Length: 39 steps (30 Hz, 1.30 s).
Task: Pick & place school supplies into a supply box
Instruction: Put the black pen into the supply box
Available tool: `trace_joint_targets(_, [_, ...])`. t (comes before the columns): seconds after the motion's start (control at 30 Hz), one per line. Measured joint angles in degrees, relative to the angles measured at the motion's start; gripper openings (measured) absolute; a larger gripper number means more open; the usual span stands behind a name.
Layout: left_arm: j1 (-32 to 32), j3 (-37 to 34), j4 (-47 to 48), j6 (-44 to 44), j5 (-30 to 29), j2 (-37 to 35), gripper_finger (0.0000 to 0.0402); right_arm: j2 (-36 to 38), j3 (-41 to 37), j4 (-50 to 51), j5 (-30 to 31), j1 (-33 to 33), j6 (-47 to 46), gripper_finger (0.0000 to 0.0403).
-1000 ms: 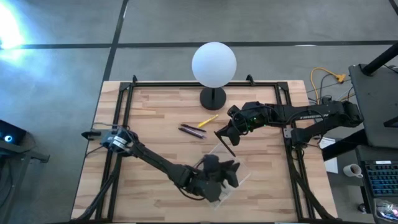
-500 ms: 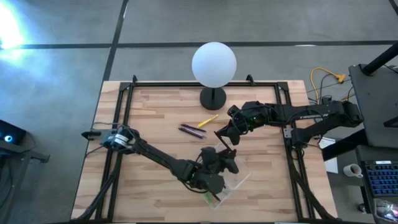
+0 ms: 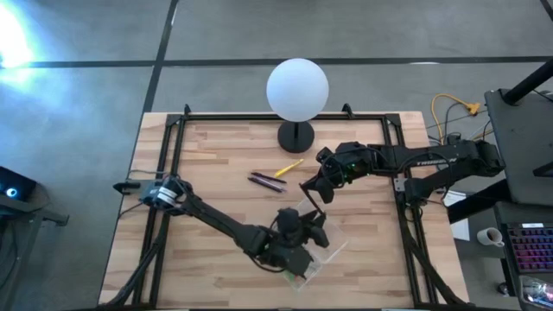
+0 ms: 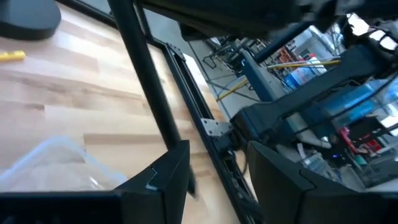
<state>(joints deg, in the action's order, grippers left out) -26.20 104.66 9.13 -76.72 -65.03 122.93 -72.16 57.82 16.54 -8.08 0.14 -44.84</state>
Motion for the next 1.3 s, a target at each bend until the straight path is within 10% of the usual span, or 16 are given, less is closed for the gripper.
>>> trace_joint_targets(0.6, [0.14,-3.08,7.18,-16.07,0.06,-1.28,0.0145,0.11,0.0,0.31,-1.47,-0.02,-0.45,0.0009])
trace_joint_targets(1.3, [2.52,-0.87,6.05,-8.86,0.57,-1.81,0.0145,0.05,0.0,-0.92,-2.48,-0.02,-1.29,0.0009])
